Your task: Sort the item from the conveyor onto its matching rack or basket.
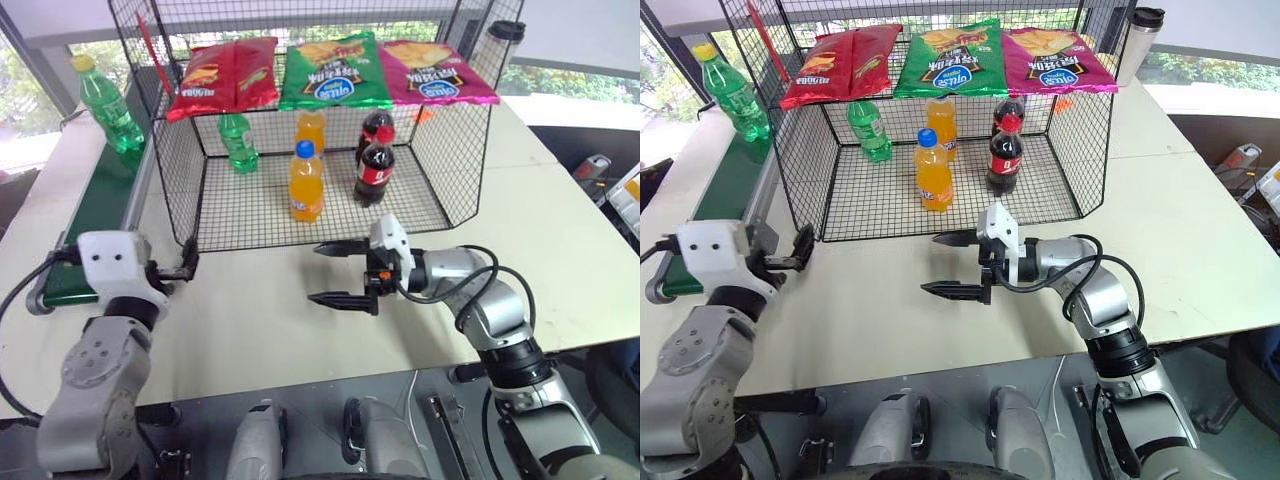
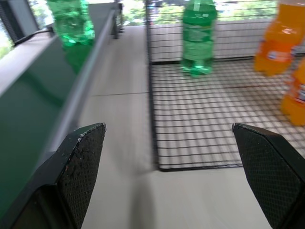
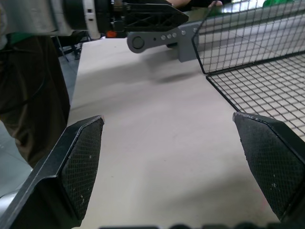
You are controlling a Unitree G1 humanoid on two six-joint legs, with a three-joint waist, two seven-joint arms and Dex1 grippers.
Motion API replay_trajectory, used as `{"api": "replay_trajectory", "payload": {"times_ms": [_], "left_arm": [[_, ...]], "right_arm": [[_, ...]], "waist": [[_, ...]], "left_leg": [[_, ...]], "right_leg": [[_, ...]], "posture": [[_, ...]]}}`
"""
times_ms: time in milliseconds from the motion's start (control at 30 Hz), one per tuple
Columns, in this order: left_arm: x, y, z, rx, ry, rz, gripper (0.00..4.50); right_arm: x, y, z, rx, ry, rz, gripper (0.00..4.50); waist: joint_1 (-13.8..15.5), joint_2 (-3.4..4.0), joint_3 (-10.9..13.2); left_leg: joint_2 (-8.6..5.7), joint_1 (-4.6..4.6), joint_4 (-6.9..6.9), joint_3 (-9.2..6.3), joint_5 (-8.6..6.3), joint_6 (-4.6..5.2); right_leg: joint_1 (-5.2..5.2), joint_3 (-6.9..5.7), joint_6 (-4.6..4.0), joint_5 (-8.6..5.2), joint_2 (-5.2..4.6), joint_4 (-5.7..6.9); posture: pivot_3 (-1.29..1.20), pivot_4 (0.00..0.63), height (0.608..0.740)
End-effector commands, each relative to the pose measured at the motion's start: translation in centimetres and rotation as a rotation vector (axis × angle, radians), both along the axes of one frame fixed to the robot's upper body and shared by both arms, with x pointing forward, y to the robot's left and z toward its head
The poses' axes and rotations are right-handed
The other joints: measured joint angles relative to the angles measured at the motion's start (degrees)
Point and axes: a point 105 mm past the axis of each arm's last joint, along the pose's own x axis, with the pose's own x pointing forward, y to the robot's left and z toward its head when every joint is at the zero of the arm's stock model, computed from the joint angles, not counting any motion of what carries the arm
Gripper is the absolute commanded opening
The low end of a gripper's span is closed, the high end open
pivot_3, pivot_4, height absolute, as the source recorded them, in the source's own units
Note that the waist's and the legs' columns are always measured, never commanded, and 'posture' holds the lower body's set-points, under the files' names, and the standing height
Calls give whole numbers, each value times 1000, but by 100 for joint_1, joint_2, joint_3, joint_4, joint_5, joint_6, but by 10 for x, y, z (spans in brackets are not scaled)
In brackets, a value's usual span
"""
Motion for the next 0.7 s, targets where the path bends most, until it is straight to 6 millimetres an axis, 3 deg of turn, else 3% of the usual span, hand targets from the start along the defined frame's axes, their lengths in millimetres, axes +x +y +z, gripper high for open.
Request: {"api": "replay_trajectory", "payload": {"times_ms": [33, 233, 500, 700], "left_arm": [[-14, 21, 14, 18, -43, 85, 4415], [-24, 52, 9, 72, 2, 194, 4415], [-32, 67, -5, 75, 46, 241, 4415], [-29, 74, -2, 92, 37, 247, 4415]], "right_arm": [[-6, 4, 16, 23, -51, 32, 4500], [-3, 8, 18, 26, -56, 20, 4500], [-4, 8, 20, 17, -69, 35, 4500], [-2, 9, 18, 22, -90, 13, 4500]], "waist": [[-1, 0, 0], [9, 0, 0], [7, 0, 0], [8, 0, 0]], "left_leg": [[0, 0, 0, 0, 0, 0], [0, 1, 0, 1, 0, 0], [0, 0, 0, 1, 0, -1], [0, 1, 0, 1, 0, -1]], "right_leg": [[0, 0, 0, 0, 0, 0], [0, 0, -5, -2, 0, 1], [0, 0, -13, -7, -1, -1], [0, 0, -15, -8, -1, 0]], "posture": [[0, 150, 740], [0, 150, 740], [0, 150, 740], [0, 150, 740]]}}
